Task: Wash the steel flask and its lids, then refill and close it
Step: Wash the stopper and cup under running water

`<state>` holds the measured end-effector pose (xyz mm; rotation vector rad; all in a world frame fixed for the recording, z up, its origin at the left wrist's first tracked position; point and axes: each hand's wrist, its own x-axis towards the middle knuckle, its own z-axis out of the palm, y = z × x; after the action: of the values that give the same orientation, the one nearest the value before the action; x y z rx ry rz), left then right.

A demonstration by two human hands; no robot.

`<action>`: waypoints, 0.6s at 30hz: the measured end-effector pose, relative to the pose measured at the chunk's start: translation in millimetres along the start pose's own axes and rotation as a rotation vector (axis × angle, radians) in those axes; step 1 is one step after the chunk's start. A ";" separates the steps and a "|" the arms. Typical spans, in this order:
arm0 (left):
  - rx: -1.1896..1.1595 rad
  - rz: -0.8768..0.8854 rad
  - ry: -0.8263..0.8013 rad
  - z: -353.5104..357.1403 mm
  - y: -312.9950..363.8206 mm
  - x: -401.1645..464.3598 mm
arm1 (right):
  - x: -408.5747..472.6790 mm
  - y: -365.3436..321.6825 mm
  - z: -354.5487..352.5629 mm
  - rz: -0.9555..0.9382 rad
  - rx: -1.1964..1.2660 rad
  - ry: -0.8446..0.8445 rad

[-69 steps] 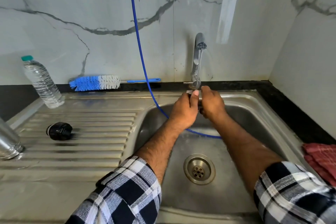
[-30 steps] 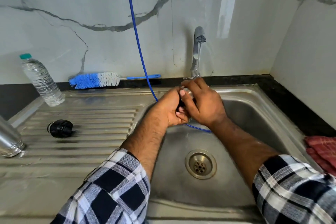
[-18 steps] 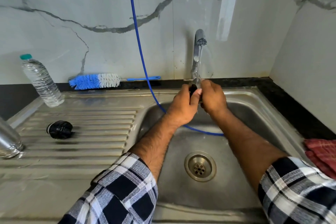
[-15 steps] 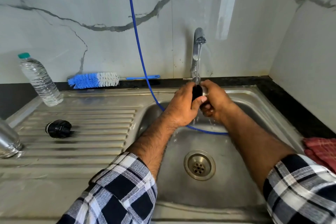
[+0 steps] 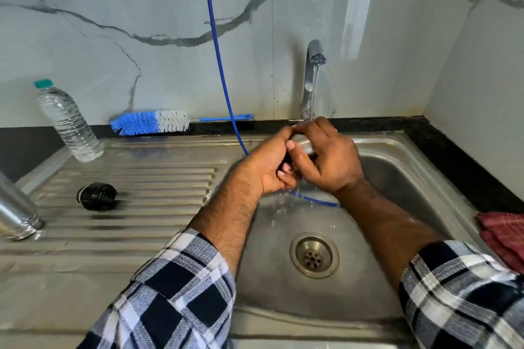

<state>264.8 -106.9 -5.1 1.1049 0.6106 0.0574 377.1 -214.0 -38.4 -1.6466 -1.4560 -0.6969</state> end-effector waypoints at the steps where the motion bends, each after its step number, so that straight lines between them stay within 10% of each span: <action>1: -0.006 0.027 0.017 2.1 -1.4 1.0 | 0.9 -1.4 0.1 0.045 0.035 0.032; 6: -0.002 0.274 0.217 23.2 -6.9 3.8 | 14.5 -14.4 6.9 0.375 0.173 0.149; 12: 0.645 0.652 0.486 19.5 -19.5 21.9 | 29.9 -18.3 2.8 0.845 0.370 0.071; 16: 0.977 0.794 0.524 6.9 -25.1 25.3 | 35.4 -20.8 -17.8 1.417 0.785 -0.236; 18: 0.819 0.717 0.546 2.7 -21.7 27.2 | 33.5 -20.5 -23.7 1.394 0.820 -0.392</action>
<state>283.4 -110.0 -34.4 2.1008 0.7079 0.8082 365.6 -216.3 5.9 -1.6282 -0.3635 0.9098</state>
